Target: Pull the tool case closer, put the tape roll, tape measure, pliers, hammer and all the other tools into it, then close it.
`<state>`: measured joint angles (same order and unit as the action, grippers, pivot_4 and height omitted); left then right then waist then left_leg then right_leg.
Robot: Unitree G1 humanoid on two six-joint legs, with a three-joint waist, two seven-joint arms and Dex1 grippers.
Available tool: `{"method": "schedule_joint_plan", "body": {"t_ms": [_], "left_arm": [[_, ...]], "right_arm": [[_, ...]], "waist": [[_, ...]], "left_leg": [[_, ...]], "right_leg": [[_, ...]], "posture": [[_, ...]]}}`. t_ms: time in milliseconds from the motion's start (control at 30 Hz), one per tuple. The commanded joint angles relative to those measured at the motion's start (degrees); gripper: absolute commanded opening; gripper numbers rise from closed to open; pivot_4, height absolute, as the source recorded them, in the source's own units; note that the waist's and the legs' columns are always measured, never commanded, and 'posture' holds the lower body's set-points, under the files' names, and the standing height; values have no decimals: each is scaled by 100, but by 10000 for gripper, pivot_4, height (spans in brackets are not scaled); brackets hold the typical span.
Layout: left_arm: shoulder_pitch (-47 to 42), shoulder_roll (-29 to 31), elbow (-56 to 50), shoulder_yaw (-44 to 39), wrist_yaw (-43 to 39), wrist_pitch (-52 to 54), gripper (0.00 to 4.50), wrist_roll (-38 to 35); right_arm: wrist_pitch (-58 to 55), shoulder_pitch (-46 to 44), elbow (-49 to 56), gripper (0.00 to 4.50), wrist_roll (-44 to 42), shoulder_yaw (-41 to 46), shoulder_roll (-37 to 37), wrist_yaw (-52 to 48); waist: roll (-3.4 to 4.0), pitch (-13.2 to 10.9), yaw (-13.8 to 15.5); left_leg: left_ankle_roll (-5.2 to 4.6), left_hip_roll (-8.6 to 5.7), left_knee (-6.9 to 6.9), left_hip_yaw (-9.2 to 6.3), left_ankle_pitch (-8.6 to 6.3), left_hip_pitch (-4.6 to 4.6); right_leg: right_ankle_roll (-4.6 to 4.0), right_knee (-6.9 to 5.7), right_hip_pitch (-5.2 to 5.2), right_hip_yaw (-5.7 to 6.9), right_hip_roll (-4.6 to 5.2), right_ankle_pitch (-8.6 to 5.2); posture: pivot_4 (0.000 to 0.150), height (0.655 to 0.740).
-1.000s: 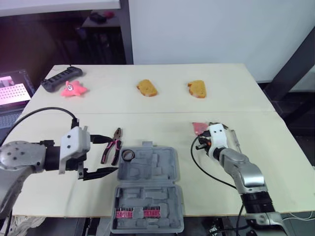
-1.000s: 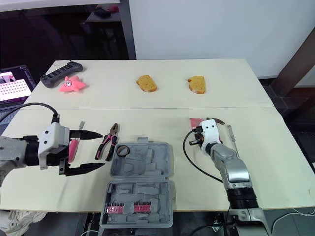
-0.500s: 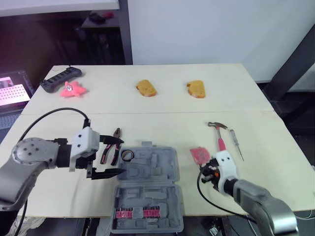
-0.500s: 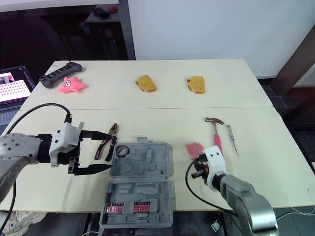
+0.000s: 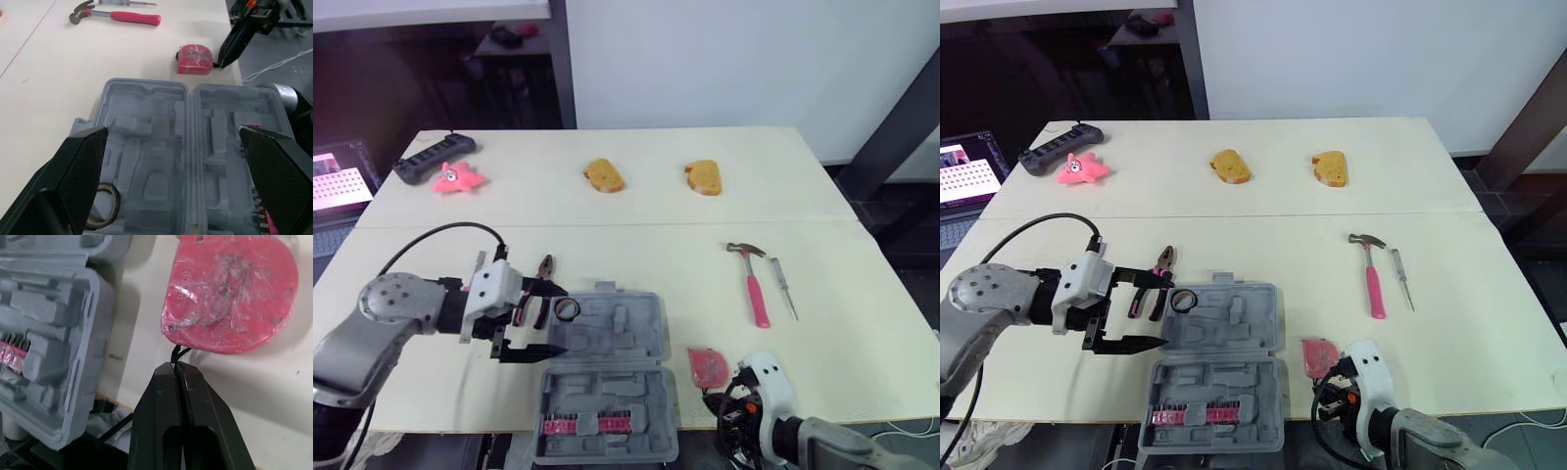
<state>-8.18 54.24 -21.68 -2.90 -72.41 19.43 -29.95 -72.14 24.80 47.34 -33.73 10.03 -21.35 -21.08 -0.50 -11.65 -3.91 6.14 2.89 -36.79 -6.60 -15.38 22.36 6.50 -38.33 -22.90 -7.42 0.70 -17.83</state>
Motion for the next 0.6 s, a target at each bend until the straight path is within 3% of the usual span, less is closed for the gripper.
{"method": "schedule_joint_plan", "body": {"t_ms": [33, 600], "left_arm": [[-70, -2, -45, -13, -48, -56, 45000, -10], [12, 55, -45, -4, -256, -109, 45000, 128]], "right_arm": [[-17, 59, 199, 225, -180, 117, 0, 26], [-568, -152, 112, 225, -827, 323, -252, -73]], "waist": [[0, 0, 0], [0, 0, 1]], "left_leg": [[0, 0, 0, 0, 0, 0], [0, 0, 0, 0, 0, 1]], "right_leg": [[0, 0, 0, 0, 0, 0], [0, 3, 0, 0, 0, -1]], "posture": [[1500, 7400], [1500, 7400]]}}
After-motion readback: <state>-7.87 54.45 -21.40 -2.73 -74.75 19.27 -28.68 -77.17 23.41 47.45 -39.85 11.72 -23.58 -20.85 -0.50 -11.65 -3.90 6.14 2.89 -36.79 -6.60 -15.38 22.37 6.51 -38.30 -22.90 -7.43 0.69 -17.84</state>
